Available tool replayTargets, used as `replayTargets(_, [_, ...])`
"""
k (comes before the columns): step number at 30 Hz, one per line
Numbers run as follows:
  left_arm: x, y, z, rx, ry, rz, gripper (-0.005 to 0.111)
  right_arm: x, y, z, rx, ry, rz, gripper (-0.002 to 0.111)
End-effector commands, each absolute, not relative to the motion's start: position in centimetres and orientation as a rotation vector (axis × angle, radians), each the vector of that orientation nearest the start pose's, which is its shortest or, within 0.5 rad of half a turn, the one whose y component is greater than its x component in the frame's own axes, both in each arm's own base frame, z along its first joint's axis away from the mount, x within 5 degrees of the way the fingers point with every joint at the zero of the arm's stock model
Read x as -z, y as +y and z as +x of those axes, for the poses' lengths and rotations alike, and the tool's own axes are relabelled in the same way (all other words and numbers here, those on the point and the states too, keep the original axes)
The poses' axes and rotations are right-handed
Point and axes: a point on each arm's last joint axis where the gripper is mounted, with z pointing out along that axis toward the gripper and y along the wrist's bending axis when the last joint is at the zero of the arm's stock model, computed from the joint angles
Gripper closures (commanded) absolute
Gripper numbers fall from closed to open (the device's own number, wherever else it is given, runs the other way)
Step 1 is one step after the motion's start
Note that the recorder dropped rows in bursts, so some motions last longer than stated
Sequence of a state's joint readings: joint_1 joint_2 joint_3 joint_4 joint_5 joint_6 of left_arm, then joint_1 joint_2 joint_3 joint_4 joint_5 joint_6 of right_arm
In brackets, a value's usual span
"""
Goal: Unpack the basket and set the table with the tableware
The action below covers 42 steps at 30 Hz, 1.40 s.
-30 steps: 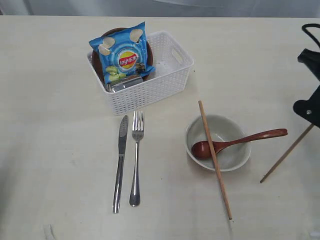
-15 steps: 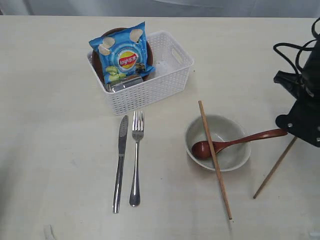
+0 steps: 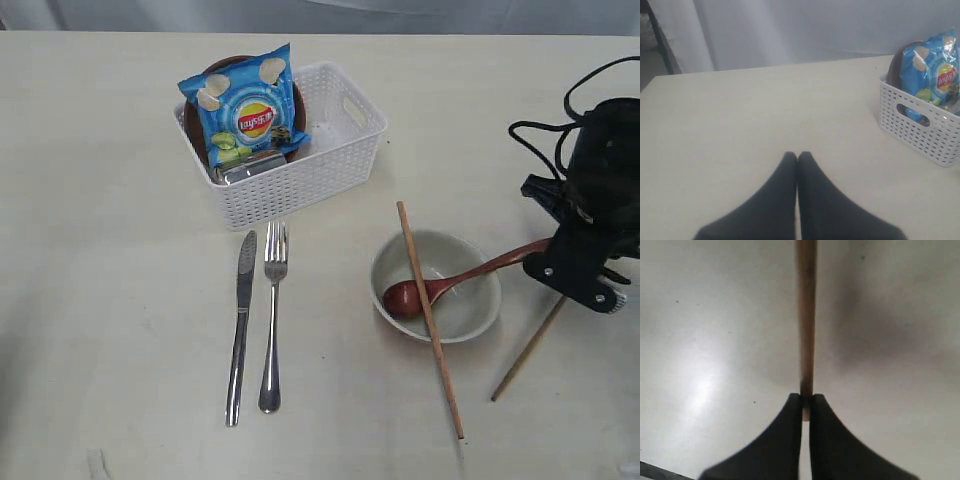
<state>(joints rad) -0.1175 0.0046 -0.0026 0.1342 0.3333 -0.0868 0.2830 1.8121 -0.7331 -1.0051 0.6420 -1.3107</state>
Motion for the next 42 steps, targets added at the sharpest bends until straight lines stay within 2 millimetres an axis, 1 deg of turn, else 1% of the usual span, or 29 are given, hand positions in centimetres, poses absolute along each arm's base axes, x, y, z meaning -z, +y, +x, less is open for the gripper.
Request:
replayTargets(1, [-18.4, -0.2, 5.4, 0.012, 1.803, 0.11, 0.107, -11.4, 3.1, 28.4, 0.937, 1.285, -3.037, 0.109])
replayTargets(3, [-18.4, -0.2, 5.4, 0.012, 1.803, 0.11, 0.107, -11.6, 3.0, 28.6, 0.998, 1.402, -2.936, 0.108])
replayTargets(5, [-18.4, -0.2, 5.4, 0.012, 1.803, 0.11, 0.107, -11.6, 3.0, 28.7, 1.02, 1.492, -2.856, 0.107])
replayTargets(6, [-18.4, -0.2, 5.4, 0.012, 1.803, 0.11, 0.107, -11.6, 3.0, 28.7, 1.02, 1.522, -2.832, 0.104])
replayTargets(8, [-18.4, -0.2, 5.4, 0.012, 1.803, 0.11, 0.107, -11.6, 3.0, 28.6, 1.012, 1.547, -2.817, 0.091])
replayTargets(12, [-18.4, -0.2, 5.4, 0.012, 1.803, 0.11, 0.107, -11.6, 3.1, 28.5, 1.0, 1.579, -2.798, 0.056])
replayTargets(13, [-18.4, -0.2, 5.4, 0.012, 1.803, 0.11, 0.107, -11.6, 3.0, 28.5, 1.009, 1.618, -2.776, 0.051])
replayTargets(16, [-18.4, -0.2, 5.4, 0.012, 1.803, 0.11, 0.107, -11.8, 2.6, 28.3, 1.053, 1.752, -2.702, 0.051])
replayTargets(17, [-18.4, -0.2, 5.4, 0.012, 1.803, 0.11, 0.107, -11.9, 2.4, 28.1, 1.065, 1.863, -2.637, 0.051])
replayTargets(18, [-18.4, -0.2, 5.4, 0.012, 1.803, 0.11, 0.107, -11.9, 2.1, 27.9, 1.064, 1.911, -2.624, 0.051])
replayTargets(19, [-18.4, -0.2, 5.4, 0.012, 1.803, 0.11, 0.107, -11.9, 1.4, 27.6, 1.061, 2.051, -2.55, 0.051])
replayTargets(21, [-18.4, -0.2, 5.4, 0.012, 1.803, 0.11, 0.107, -12.5, -0.2, 27.3, 1.053, 2.291, -2.335, 0.051])
replayTargets(22, [-18.4, -0.2, 5.4, 0.012, 1.803, 0.11, 0.107, -13.0, -1.1, 27.1, 1.05, 2.379, -2.237, 0.051])
replayTargets(24, [-18.4, -0.2, 5.4, 0.012, 1.803, 0.11, 0.107, -14.9, -2.6, 26.8, 1.074, 2.47, -2.041, 0.051])
replayTargets(25, [-18.4, -0.2, 5.4, 0.012, 1.803, 0.11, 0.107, -16.0, -3.0, 26.8, 1.082, 2.492, -1.883, 0.051])
replayTargets(26, [-18.4, -0.2, 5.4, 0.012, 1.803, 0.11, 0.107, -17.2, -3.4, 26.7, 1.076, 2.517, -1.667, 0.051])
replayTargets(27, [-18.4, -0.2, 5.4, 0.012, 1.803, 0.11, 0.107, -18.2, -4.0, 26.7, 1.043, 2.561, -1.365, 0.051])
replayTargets(28, [-18.4, -0.2, 5.4, 0.012, 1.803, 0.11, 0.107, -19.0, -4.7, 26.6, 0.994, 2.606, -1.015, 0.051])
replayTargets(29, [-18.4, -0.2, 5.4, 0.012, 1.803, 0.11, 0.107, -19.4, -5.3, 26.4, 0.955, 2.632, -0.756, 0.051])
replayTargets(31, [-18.4, -0.2, 5.4, 0.012, 1.803, 0.11, 0.107, -19.9, -6.4, 26.2, 0.866, 2.648, -0.221, 0.051])
replayTargets(32, [-18.4, -0.2, 5.4, 0.012, 1.803, 0.11, 0.107, -20.0, -7.0, 25.9, 0.804, 2.634, 0.152, 0.051])
replayTargets(33, [-18.4, -0.2, 5.4, 0.012, 1.803, 0.11, 0.107, -19.9, -7.5, 25.4, 0.759, 2.627, 0.431, 0.051])
replayTargets(35, [-18.4, -0.2, 5.4, 0.012, 1.803, 0.11, 0.107, -19.2, -7.6, 24.5, 0.61, 2.642, 0.825, 0.051])
replayTargets(36, [-18.4, -0.2, 5.4, 0.012, 1.803, 0.11, 0.107, -18.7, -7.4, 24.3, 0.496, 2.663, 0.97, 0.051])
replayTargets(38, [-18.4, -0.2, 5.4, 0.012, 1.803, 0.11, 0.107, -17.5, -6.5, 24.1, 0.272, 2.726, 1.119, 0.051])
replayTargets(39, [-18.4, -0.2, 5.4, 0.012, 1.803, 0.11, 0.107, -17.0, -5.8, 24.2, 0.155, 2.763, 1.143, 0.051])
replayTargets(40, [-18.4, -0.2, 5.4, 0.012, 1.803, 0.11, 0.107, -16.5, -5.3, 24.3, -0.078, -3.011, -1.244, 0.051])
replayTargets(42, [-18.4, -0.2, 5.4, 0.012, 1.803, 0.11, 0.107, -15.7, -4.3, 24.8, 0.103, -2.978, -1.227, 0.051])
